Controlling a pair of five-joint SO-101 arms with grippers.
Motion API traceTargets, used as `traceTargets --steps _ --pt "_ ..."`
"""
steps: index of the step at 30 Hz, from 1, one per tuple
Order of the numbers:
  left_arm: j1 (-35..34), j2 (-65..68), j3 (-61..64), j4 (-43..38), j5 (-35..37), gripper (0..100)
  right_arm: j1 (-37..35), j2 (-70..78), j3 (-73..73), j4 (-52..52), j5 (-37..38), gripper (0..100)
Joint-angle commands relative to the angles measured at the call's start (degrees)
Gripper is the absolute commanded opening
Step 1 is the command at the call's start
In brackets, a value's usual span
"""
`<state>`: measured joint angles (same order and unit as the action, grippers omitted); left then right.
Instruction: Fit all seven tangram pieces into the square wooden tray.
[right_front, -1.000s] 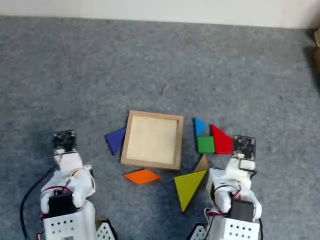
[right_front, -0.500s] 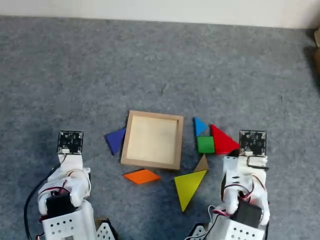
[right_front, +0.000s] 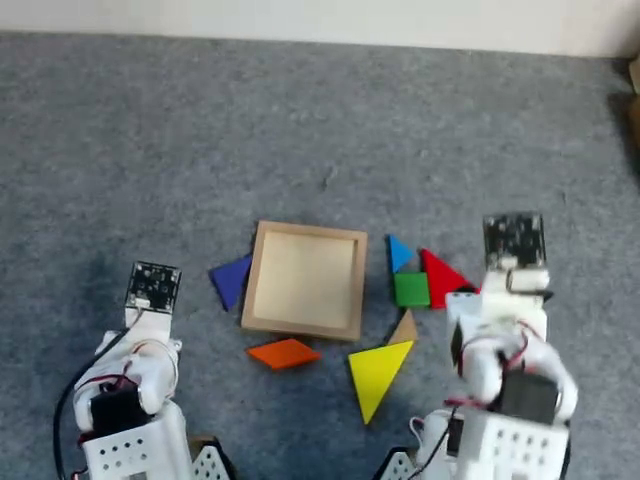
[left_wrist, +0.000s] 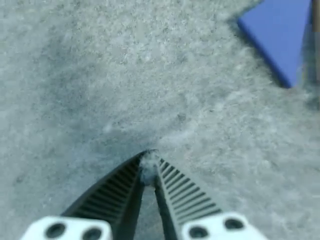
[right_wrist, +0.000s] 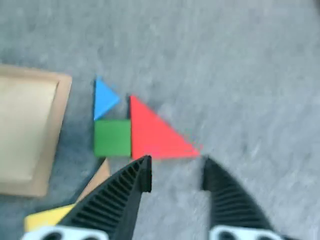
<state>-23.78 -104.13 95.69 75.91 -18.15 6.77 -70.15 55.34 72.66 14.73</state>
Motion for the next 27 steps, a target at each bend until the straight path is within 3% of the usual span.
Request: traceTargets --steps 1,6,8,11,15,27 --pt "-3.3 -0.4 -2.0 0.0 -0.1 15 -1.6 9.5 -6.6 0.9 -2.5 29.3" --pt "-5.4 -0.4 -2.1 0.1 5.8 27 -10.5 14.5 -7.0 1.0 -3.0 29.3" --pt "-5.8 -0.4 -2.2 0.1 5.7 27 -14.9 16.4 -7.0 1.0 -4.3 29.3" --pt "-5.9 -0.4 -2.2 0.1 5.7 27 -19.5 20.7 -7.2 1.0 -12.7 29.3" --pt "-5.9 -0.4 -2.2 0.1 5.7 27 -20.5 28.5 -7.6 0.5 -15.6 29.3" --pt "-5.9 -0.4 -2.2 0.1 5.7 27 -9.5 53.1 -23.6 -1.1 11.0 29.6"
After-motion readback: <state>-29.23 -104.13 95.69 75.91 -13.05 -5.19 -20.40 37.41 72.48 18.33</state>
